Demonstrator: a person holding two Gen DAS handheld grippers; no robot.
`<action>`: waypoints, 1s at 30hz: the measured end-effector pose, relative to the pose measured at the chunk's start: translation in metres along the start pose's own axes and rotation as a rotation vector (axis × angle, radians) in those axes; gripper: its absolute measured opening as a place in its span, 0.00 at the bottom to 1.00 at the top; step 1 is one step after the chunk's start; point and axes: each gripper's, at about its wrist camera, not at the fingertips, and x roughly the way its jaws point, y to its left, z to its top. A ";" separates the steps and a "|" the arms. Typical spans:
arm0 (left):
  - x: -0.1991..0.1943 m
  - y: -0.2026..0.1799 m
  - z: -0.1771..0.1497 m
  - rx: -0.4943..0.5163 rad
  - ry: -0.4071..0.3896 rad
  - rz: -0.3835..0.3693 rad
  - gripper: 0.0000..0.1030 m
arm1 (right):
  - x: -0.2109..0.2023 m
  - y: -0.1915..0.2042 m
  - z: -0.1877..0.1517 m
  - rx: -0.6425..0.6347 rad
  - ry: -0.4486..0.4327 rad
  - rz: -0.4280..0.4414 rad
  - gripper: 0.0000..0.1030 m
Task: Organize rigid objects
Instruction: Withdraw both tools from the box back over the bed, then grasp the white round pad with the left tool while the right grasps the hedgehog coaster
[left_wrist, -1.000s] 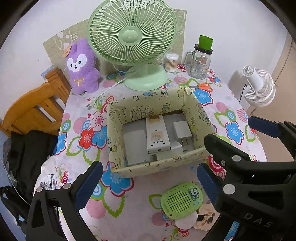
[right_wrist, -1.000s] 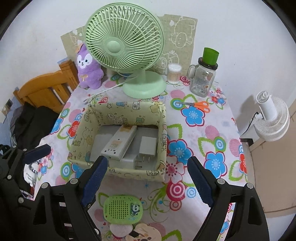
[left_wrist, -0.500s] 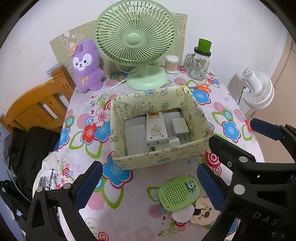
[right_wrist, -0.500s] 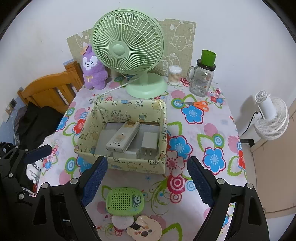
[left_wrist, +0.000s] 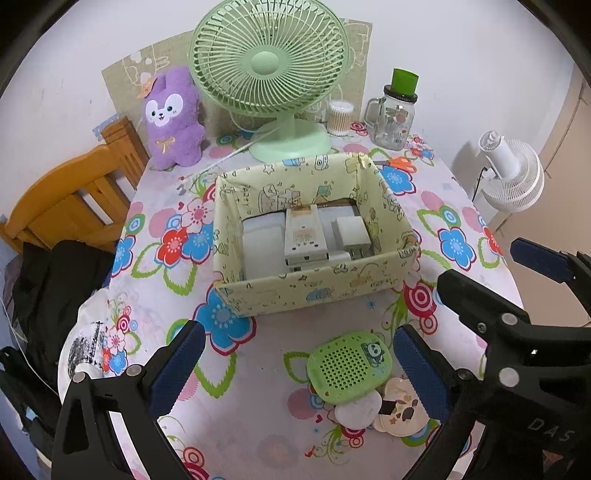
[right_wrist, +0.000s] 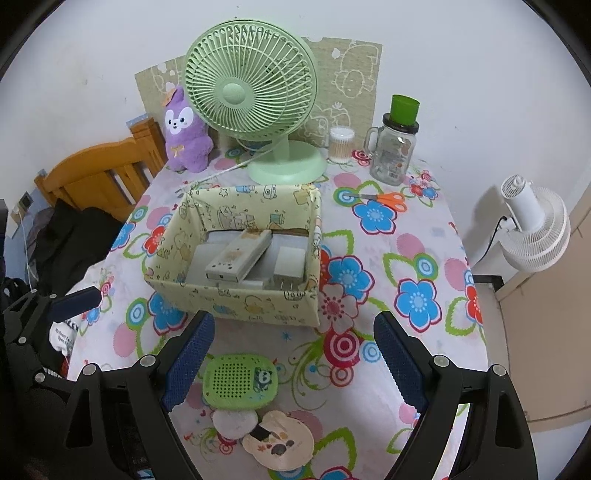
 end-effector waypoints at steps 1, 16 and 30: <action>0.001 0.000 -0.001 0.001 0.003 -0.001 1.00 | 0.000 -0.001 -0.002 0.000 0.001 0.000 0.87; 0.034 -0.011 -0.025 0.028 0.084 -0.052 1.00 | 0.019 -0.012 -0.034 0.026 0.060 -0.014 0.87; 0.075 -0.023 -0.041 0.038 0.175 -0.090 1.00 | 0.046 -0.022 -0.060 0.062 0.120 -0.029 0.87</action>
